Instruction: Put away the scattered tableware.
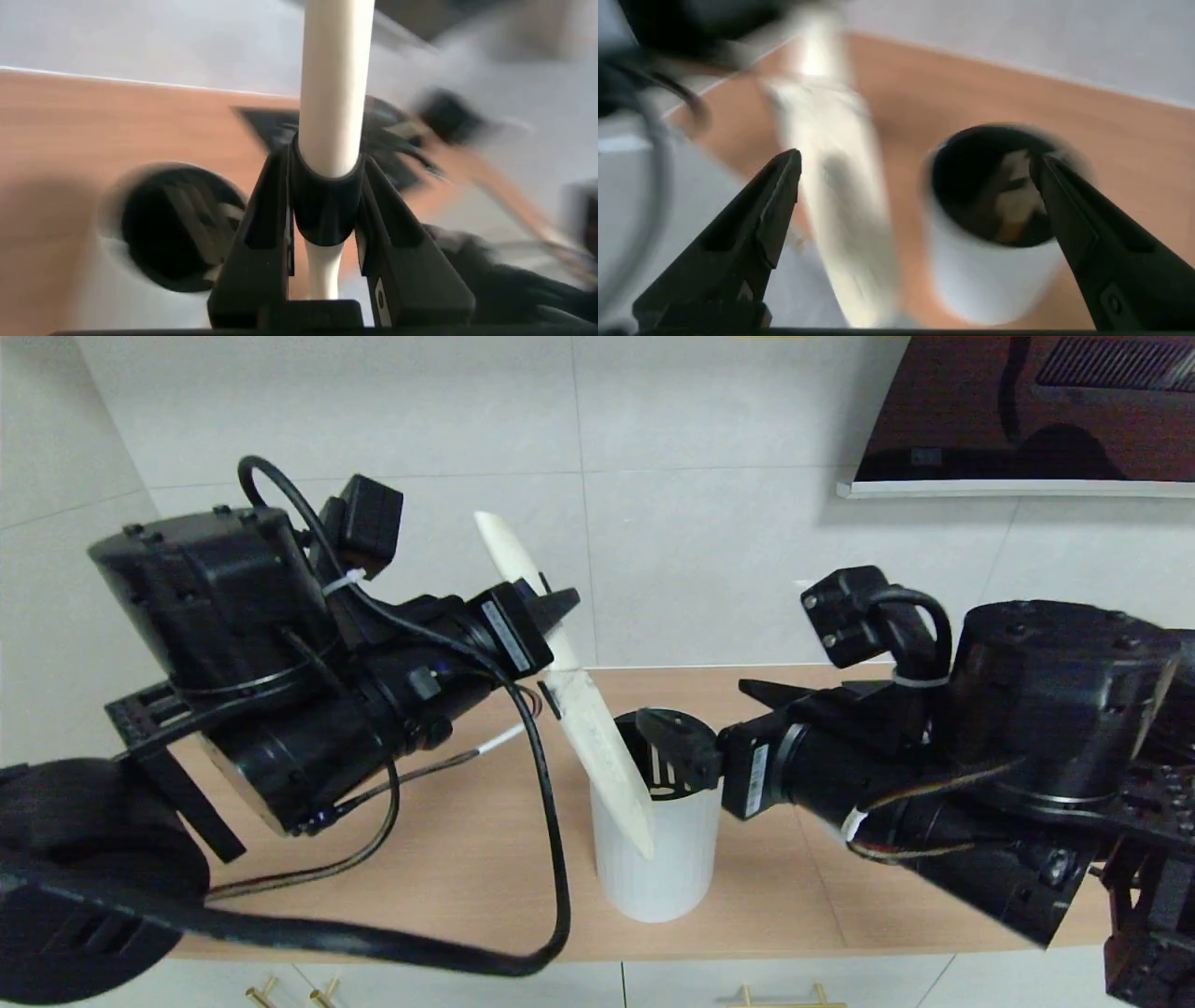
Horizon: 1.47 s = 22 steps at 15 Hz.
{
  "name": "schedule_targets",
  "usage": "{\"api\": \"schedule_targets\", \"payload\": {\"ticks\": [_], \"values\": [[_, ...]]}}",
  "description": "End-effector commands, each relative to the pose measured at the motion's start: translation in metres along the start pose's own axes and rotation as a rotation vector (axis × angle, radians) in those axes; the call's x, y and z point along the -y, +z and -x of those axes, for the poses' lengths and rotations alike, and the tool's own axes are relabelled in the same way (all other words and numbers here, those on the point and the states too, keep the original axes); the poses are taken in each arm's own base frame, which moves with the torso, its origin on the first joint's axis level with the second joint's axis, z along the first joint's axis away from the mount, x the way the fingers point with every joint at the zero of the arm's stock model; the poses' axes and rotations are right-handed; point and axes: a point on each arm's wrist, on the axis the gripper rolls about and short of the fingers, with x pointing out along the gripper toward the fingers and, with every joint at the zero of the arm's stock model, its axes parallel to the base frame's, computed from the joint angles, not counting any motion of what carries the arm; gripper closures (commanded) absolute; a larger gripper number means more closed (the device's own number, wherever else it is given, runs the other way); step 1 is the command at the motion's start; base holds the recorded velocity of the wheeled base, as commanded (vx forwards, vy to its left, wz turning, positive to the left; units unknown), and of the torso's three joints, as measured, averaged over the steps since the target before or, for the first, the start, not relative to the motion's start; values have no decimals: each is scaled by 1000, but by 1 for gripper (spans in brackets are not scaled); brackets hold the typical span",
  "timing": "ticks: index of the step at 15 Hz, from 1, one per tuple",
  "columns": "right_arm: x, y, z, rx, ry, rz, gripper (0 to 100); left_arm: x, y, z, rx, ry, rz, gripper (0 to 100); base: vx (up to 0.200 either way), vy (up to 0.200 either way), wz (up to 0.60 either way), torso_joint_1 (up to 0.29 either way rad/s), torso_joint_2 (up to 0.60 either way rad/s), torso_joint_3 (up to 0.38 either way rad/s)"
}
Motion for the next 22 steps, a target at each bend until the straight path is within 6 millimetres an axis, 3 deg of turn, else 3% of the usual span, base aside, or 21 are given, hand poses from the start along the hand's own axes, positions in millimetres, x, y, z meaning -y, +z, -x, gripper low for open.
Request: {"api": "schedule_targets", "payload": {"ticks": [1,4,9,14,22], "values": [[34,24,8,72,-91,-15,0,16,27,-8,79,40,-79,100,0,0,0,0,0,0],[54,26,5,76,-136,-14,0,24,32,-8,122,101,-270,100,0,0,0,0,0,0],[57,20,-3,56,-148,-9,0,57,12,0,171,175,-370,100,0,0,0,0,0,0],[60,21,-3,58,-158,-9,0,60,-35,-31,257,270,-476,100,0,0,0,0,0,0],[64,21,-4,59,-172,-2,0,50,-65,-51,226,282,-495,100,0,0,0,0,0,0]]}}
